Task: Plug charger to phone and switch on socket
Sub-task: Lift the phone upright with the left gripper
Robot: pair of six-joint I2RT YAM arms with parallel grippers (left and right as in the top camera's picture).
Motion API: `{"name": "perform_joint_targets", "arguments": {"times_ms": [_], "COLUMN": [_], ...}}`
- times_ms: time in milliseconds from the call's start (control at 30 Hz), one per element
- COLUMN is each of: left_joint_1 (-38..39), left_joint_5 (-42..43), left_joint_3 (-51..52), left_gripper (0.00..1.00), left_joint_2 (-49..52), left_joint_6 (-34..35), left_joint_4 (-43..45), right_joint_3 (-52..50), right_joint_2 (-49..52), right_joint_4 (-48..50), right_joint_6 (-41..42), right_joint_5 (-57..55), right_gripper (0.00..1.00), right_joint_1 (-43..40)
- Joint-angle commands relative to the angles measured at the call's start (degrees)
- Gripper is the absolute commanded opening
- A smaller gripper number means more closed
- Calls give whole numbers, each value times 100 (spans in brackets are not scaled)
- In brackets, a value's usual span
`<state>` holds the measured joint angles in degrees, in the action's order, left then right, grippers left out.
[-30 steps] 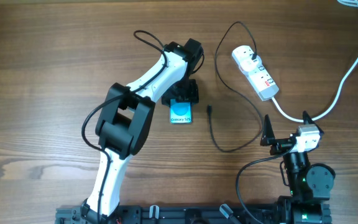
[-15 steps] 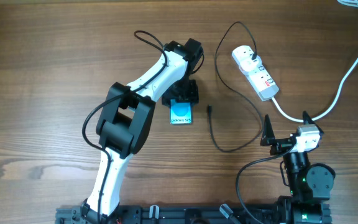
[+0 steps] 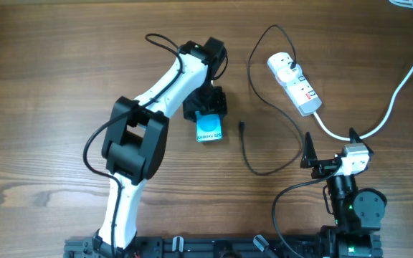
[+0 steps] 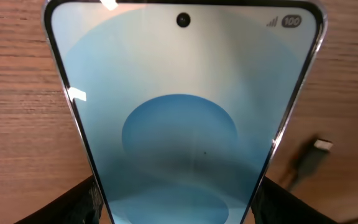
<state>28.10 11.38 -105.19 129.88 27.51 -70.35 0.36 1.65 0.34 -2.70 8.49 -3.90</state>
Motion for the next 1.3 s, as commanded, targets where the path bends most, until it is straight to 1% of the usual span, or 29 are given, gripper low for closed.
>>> {"name": "perform_joint_targets", "arguments": {"times_ms": [0, 167, 333, 467, 533, 767, 833, 867, 900, 1167, 1200, 1267], "left_joint_1": [-225, -557, -911, -1200, -1349, -1801, -1864, -1875, -1880, -1902, -1899, -1902], "left_joint_5": [909, 1786, 2680, 3628, 4190, 6734, 7497, 7705, 7884, 7897, 7897, 7897], "left_joint_3": [-125, -125, -125, -125, -125, -125, -125, -125, -125, -125, -125, -125], "left_gripper": [71, 67, 68, 68, 66, 67, 67, 67, 67, 67, 67, 67], "left_joint_2": [-411, -463, -463, -463, -463, -463, -463, -463, -463, -463, -463, -463], "left_joint_6": [-9, -9, -11, -9, -9, -9, -9, -9, -9, 0, -2, -2], "left_joint_4": [-26, -24, -22, -22, -20, -9, 181, 236, 267, 258, 258, 258], "right_joint_3": [-7, -7, -7, -7, -7, -7, -7, -7, -7, -7, -7, -7], "right_joint_2": [-24, -24, -24, -24, -24, -24, -24, -24, -24, -26, -26, -26], "right_joint_4": [20, 20, 20, 20, 20, 20, 20, 20, 20, 111, 321, 446], "right_joint_6": [-28, -31, -28, -31, -31, -28, -28, -31, -31, -24, 586, 2850], "right_joint_5": [-79, -79, -79, -79, -79, -79, -79, -79, -79, -114, 363, 2135], "right_gripper": [100, 100, 100, 100, 100, 100, 100, 100, 100, 100, 100, 100], "right_joint_1": [20, 20, 20, 20, 20, 20, 20, 20, 20, 20, 20, 20]}}
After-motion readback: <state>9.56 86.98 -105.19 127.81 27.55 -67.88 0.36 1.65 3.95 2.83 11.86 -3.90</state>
